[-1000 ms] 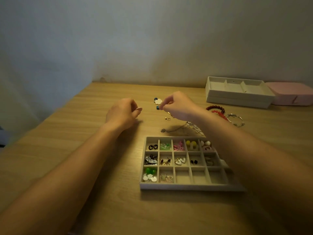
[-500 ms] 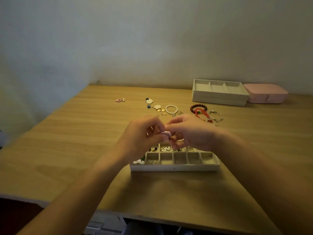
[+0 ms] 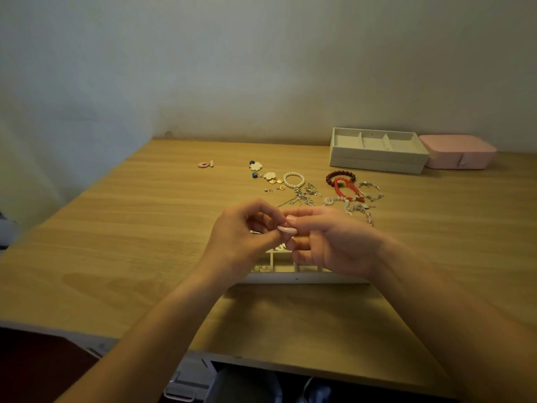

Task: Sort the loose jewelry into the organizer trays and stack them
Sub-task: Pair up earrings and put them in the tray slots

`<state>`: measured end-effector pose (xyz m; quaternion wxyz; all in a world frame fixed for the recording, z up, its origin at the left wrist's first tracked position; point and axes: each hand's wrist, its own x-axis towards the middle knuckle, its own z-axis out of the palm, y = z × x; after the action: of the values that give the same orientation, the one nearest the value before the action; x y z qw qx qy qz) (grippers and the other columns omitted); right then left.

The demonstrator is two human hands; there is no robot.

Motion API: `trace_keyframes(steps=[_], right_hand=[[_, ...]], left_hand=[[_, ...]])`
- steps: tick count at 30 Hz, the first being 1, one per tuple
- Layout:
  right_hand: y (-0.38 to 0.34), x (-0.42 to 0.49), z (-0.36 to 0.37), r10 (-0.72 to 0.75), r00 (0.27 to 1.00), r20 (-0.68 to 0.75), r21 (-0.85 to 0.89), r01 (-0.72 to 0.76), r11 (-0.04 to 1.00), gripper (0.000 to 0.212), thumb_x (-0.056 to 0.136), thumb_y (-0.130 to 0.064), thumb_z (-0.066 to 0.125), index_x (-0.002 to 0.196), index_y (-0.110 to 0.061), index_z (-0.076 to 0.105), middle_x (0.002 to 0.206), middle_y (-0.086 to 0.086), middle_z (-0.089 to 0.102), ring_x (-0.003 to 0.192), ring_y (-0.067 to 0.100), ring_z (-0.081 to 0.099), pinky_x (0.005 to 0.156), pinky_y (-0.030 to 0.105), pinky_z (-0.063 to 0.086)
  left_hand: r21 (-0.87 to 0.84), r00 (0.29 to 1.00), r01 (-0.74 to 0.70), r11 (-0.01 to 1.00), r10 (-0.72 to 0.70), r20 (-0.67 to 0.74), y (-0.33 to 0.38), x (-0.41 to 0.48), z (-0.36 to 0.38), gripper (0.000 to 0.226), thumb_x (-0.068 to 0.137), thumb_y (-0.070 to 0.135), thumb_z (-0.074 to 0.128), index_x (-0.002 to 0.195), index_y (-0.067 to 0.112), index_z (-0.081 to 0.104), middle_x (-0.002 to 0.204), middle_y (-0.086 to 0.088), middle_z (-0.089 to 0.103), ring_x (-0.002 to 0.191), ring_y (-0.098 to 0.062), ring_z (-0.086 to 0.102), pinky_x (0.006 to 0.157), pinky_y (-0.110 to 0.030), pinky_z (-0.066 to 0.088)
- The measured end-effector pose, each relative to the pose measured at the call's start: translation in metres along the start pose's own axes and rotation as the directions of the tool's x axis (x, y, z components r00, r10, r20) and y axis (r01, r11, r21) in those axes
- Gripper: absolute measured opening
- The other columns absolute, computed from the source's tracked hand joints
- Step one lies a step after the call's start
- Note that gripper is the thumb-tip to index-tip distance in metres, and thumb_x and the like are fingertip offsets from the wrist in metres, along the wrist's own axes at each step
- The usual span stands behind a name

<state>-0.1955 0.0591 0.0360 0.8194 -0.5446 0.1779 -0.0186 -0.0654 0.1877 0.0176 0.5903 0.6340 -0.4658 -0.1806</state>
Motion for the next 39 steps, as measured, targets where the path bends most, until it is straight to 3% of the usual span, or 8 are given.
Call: trace_keyframes(steps=[6, 9, 13, 18, 22, 26, 35, 39], right_hand=[[0.003, 0.001, 0.001, -0.055, 0.992, -0.111, -0.057, 0.049, 0.997, 0.034, 0.09, 0.006, 0.065, 0.12, -0.01, 0.069, 0.099, 0.013, 0.071, 0.08, 0.021, 0.065, 0.066, 0.03, 0.056], [0.005, 0.001, 0.004, -0.116, 0.984, -0.135, -0.162, 0.094, 0.982, 0.033, 0.089, 0.003, 0.069, 0.119, -0.01, 0.068, 0.097, 0.013, 0.071, 0.081, 0.022, 0.068, 0.072, 0.035, 0.058], [0.008, 0.0, 0.008, -0.217, 0.962, -0.166, -0.334, 0.152, 0.93, 0.038, 0.085, -0.001, 0.076, 0.12, -0.01, 0.065, 0.104, 0.02, 0.074, 0.09, 0.028, 0.075, 0.078, 0.041, 0.061], [0.004, -0.002, 0.007, -0.241, 0.961, -0.137, -0.395, 0.17, 0.903, 0.046, 0.084, 0.004, 0.075, 0.124, -0.018, 0.067, 0.101, 0.018, 0.074, 0.093, 0.028, 0.076, 0.08, 0.04, 0.063], [-0.001, -0.001, 0.005, -0.213, 0.971, -0.107, -0.33, 0.167, 0.929, 0.034, 0.089, 0.001, 0.07, 0.116, -0.019, 0.068, 0.099, 0.013, 0.075, 0.094, 0.03, 0.075, 0.083, 0.042, 0.063], [-0.003, 0.002, 0.004, -0.233, 0.963, -0.138, -0.359, 0.171, 0.918, 0.027, 0.091, -0.003, 0.071, 0.115, -0.013, 0.067, 0.108, 0.022, 0.072, 0.096, 0.038, 0.074, 0.076, 0.039, 0.064], [-0.006, 0.001, 0.005, -0.298, 0.94, -0.165, -0.465, 0.192, 0.864, 0.017, 0.096, -0.019, 0.067, 0.111, -0.01, 0.065, 0.093, 0.011, 0.076, 0.08, 0.032, 0.077, 0.06, 0.033, 0.063], [-0.009, 0.003, 0.0, -0.285, 0.944, -0.168, -0.531, 0.157, 0.833, 0.015, 0.096, -0.019, 0.066, 0.107, -0.009, 0.067, 0.093, 0.01, 0.075, 0.081, 0.022, 0.076, 0.062, 0.032, 0.063]], left_hand=[[-0.096, 0.998, 0.056, 0.994, -0.057, -0.002, 0.004, -0.006, 0.001, 0.021, 0.079, 0.001, 0.08, 0.096, 0.013, 0.076, 0.085, -0.005, 0.075, 0.082, -0.017, 0.072, 0.076, -0.029, 0.059], [-0.191, 0.992, 0.116, 0.975, -0.125, -0.034, 0.001, -0.009, 0.003, 0.013, 0.076, 0.016, 0.075, 0.089, 0.019, 0.077, 0.085, -0.009, 0.076, 0.083, -0.021, 0.072, 0.078, -0.036, 0.061], [-0.333, 0.976, 0.202, 0.921, -0.217, -0.008, -0.003, -0.01, 0.006, 0.018, 0.073, 0.018, 0.086, 0.084, 0.015, 0.072, 0.081, -0.01, 0.073, 0.075, -0.022, 0.07, 0.069, -0.035, 0.058], [-0.552, 0.957, 0.28, 0.785, -0.274, 0.097, 0.003, -0.008, 0.008, 0.02, 0.075, 0.007, 0.072, 0.09, 0.007, 0.06, 0.082, -0.01, 0.071, 0.073, -0.02, 0.069, 0.064, -0.03, 0.06], [-0.568, 0.952, 0.301, 0.766, -0.279, 0.127, 0.005, -0.005, 0.006, 0.019, 0.077, 0.01, 0.071, 0.093, 0.007, 0.061, 0.087, -0.014, 0.07, 0.074, -0.023, 0.066, 0.069, -0.028, 0.058], [-0.558, 0.951, 0.302, 0.773, -0.282, 0.124, 0.004, -0.004, 0.005, 0.018, 0.081, 0.012, 0.07, 0.097, 0.007, 0.062, 0.086, -0.014, 0.071, 0.074, -0.021, 0.068, 0.068, -0.028, 0.059], [-0.582, 0.944, 0.322, 0.747, -0.299, 0.138, 0.001, 0.0, 0.003, 0.028, 0.077, 0.007, 0.069, 0.104, 0.006, 0.062, 0.091, -0.012, 0.073, 0.08, -0.021, 0.071, 0.066, -0.026, 0.059], [-0.507, 0.942, 0.333, 0.795, -0.307, 0.138, 0.001, -0.002, 0.003, 0.047, 0.067, 0.005, 0.077, 0.111, 0.006, 0.063, 0.097, -0.011, 0.073, 0.083, -0.022, 0.072, 0.067, -0.026, 0.056]])
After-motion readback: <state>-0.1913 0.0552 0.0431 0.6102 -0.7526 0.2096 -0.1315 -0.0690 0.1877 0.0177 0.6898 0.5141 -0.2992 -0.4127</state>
